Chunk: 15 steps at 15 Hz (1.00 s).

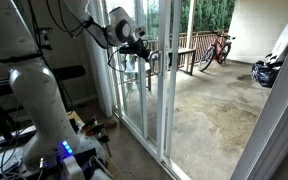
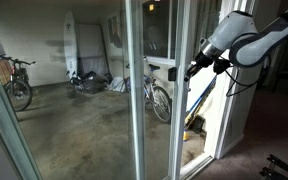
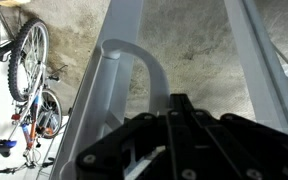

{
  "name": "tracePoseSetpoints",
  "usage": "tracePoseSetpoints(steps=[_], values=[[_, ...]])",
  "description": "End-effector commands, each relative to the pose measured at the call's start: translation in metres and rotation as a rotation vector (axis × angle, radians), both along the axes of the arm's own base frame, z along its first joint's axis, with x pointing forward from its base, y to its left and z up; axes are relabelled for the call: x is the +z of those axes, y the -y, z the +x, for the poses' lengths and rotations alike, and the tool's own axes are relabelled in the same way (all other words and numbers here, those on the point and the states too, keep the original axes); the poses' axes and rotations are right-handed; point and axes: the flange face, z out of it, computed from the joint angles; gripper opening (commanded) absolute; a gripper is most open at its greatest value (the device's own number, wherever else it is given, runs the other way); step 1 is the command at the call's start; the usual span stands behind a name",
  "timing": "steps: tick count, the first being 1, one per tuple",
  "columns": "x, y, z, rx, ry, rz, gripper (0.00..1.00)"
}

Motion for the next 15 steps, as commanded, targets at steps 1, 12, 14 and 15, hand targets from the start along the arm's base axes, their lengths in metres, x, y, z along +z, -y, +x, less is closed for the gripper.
tracePoseSetpoints(steps=[1,12,14,15], values=[[0.002,0.007,-0.008,-0.029,0.022,-0.011,0.05],[-0.008,0.0,-0.001,-0.048,0.013,-0.022,0.05],[-0.011,-0.001,0.0,-0.046,0.005,-0.022,0.05],[-0.014,-0.003,0.0,-0.042,-0.008,-0.019,0.05]])
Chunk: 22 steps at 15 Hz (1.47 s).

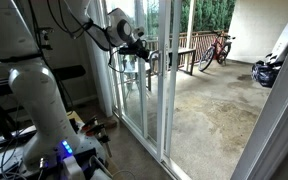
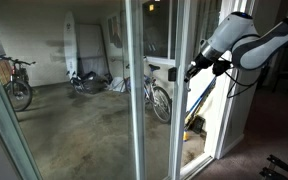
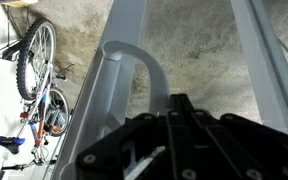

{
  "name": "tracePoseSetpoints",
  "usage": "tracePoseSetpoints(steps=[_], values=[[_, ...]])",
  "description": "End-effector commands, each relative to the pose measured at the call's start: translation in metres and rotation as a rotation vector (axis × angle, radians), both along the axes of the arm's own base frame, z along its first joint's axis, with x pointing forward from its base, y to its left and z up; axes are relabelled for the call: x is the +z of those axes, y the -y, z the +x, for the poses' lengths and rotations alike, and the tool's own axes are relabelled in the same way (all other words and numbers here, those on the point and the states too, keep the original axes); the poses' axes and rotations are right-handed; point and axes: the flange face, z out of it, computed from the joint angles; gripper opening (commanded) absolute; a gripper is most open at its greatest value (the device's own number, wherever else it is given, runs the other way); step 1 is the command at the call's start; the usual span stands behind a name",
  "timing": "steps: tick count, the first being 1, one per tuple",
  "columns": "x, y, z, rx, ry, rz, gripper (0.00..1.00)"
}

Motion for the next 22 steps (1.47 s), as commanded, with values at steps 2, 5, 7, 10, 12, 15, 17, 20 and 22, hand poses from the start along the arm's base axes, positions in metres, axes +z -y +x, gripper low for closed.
tracePoseSetpoints(steps=[2,5,7,10,12,15,17,20,22], values=[[-0.015,0.001,0.003,-0.01,-0.035,0.003,0.05],[-0.022,0.0,0.005,-0.011,-0.046,0.004,0.05],[-0.026,-0.002,0.006,-0.006,-0.054,0.009,0.04],[-0.031,-0.007,0.007,0.002,-0.062,0.014,0.05],[-0.031,-0.01,0.008,0.008,-0.058,0.018,0.04],[-0.024,-0.014,0.01,0.013,-0.039,0.021,0.05],[-0.018,-0.013,0.013,0.011,-0.021,0.017,0.05],[-0.008,-0.004,0.017,-0.009,0.006,0.001,0.04],[-0.002,0.003,0.017,-0.026,0.024,-0.013,0.05]])
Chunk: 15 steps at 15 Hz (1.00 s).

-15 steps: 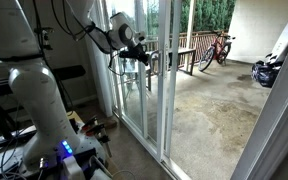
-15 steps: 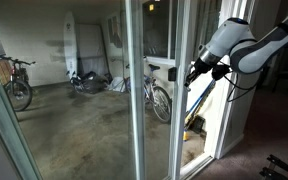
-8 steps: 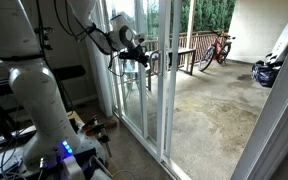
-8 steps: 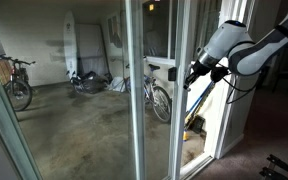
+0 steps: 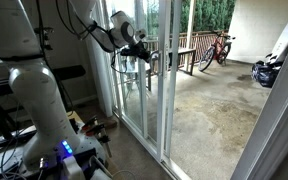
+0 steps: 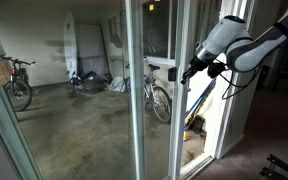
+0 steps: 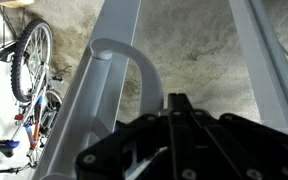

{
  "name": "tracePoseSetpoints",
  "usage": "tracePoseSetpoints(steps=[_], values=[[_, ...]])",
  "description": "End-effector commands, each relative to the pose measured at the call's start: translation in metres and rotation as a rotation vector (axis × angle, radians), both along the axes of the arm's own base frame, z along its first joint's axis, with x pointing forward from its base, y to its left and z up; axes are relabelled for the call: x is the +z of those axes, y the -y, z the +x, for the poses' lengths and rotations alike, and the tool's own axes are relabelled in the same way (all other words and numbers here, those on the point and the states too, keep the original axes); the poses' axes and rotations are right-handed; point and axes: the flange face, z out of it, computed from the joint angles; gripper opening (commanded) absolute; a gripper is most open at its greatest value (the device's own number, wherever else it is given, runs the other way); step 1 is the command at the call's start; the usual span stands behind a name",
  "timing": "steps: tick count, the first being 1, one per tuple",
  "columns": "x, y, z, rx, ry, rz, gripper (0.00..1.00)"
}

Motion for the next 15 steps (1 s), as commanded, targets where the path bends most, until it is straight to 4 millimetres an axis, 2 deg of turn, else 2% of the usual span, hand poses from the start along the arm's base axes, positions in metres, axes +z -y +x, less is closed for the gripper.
tracePoseSetpoints(steps=[1,4,9,14,15], values=[[0.009,0.012,-0.001,-0.04,0.04,-0.016,0.05],[0.014,0.024,-0.004,-0.075,0.063,-0.04,0.04],[0.004,0.042,-0.005,-0.15,0.051,-0.023,0.05],[-0.006,0.079,0.0,-0.256,0.035,0.025,0.05],[-0.007,0.081,0.001,-0.27,0.037,0.036,0.05]])
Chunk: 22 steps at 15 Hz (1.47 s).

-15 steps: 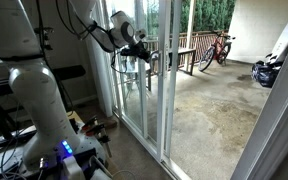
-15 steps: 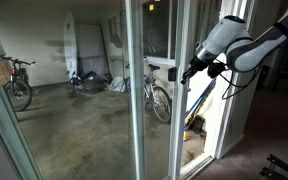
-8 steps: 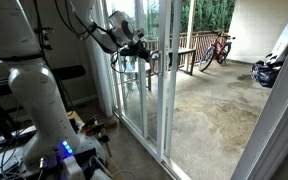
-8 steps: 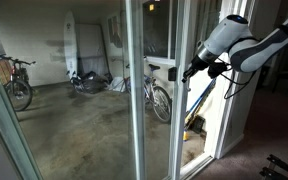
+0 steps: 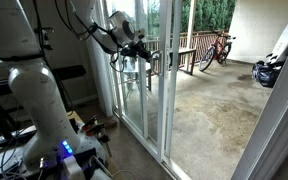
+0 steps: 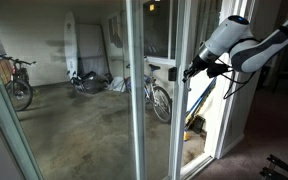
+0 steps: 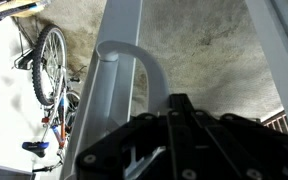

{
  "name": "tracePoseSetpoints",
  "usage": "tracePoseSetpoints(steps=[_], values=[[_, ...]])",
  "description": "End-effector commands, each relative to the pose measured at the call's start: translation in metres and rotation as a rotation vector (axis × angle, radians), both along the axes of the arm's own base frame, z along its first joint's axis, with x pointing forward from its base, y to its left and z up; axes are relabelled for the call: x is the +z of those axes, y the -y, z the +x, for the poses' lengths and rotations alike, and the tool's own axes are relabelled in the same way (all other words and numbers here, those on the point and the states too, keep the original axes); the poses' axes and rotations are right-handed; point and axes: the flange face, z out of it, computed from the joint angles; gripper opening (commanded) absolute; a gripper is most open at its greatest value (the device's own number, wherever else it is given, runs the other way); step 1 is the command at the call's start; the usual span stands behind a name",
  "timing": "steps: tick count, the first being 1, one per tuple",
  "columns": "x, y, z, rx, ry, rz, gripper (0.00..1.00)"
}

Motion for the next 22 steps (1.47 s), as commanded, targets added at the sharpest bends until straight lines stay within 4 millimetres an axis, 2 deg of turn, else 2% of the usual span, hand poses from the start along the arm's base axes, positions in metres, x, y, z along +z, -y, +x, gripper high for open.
tracePoseSetpoints(steps=[1,5,14,19,22], values=[[-0.013,0.073,0.006,-0.148,-0.038,0.003,0.05],[-0.019,0.079,0.008,-0.216,-0.063,0.075,0.04],[-0.02,0.091,0.011,-0.375,-0.117,0.238,0.04],[-0.008,0.101,0.016,-0.46,-0.185,0.374,0.04],[0.002,0.119,0.024,-0.485,-0.237,0.433,0.04]])
